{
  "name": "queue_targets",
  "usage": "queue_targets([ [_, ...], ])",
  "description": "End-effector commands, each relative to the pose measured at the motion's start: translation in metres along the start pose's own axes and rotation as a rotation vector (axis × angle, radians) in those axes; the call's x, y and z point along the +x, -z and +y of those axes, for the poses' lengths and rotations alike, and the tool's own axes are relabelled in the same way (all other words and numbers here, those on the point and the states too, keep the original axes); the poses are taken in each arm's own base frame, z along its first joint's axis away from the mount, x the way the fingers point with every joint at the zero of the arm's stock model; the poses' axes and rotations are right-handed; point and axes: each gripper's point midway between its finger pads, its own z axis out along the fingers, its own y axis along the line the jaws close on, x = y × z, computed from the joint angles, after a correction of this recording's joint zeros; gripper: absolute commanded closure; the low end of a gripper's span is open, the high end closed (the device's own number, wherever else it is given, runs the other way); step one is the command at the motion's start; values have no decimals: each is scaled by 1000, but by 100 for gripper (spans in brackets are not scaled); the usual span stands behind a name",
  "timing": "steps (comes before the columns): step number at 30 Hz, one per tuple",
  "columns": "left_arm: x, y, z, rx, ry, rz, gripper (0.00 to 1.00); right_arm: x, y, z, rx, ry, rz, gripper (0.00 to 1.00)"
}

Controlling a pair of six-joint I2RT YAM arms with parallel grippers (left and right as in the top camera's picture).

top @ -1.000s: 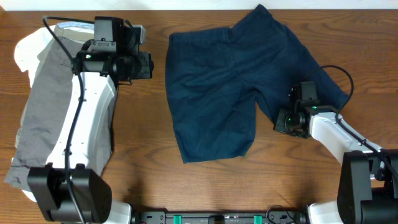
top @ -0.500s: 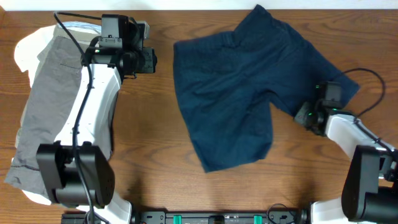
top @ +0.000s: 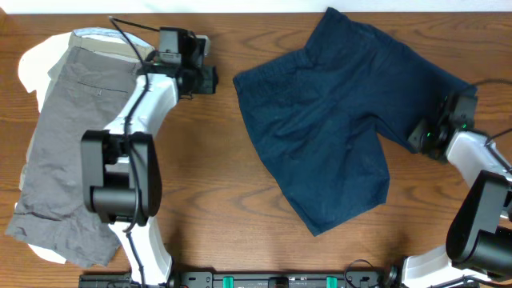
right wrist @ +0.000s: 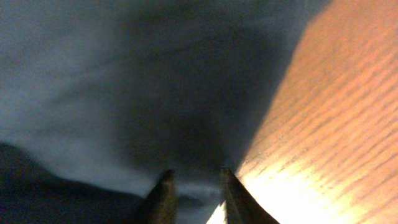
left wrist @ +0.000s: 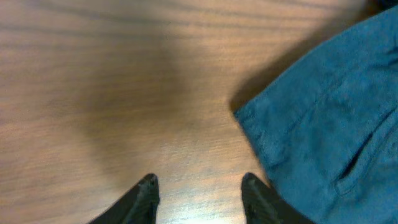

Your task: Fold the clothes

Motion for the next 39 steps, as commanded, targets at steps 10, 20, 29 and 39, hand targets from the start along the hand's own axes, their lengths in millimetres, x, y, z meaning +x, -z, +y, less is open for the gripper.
queue_targets([
  [10,-17,-28,-34,58,36,-84,39,-47,78,62,-148,137,-42,35],
  [20,6,-54,-29,54,272,-14,29,-30,97,70,-155,172,-13,29],
  [29,10,-63,-47,68,236,-9,29,-21,96,66,-142,172,24,32],
  [39,32,-91,-43,28,235,33,31,-15,96,64,-135,196,47,32],
])
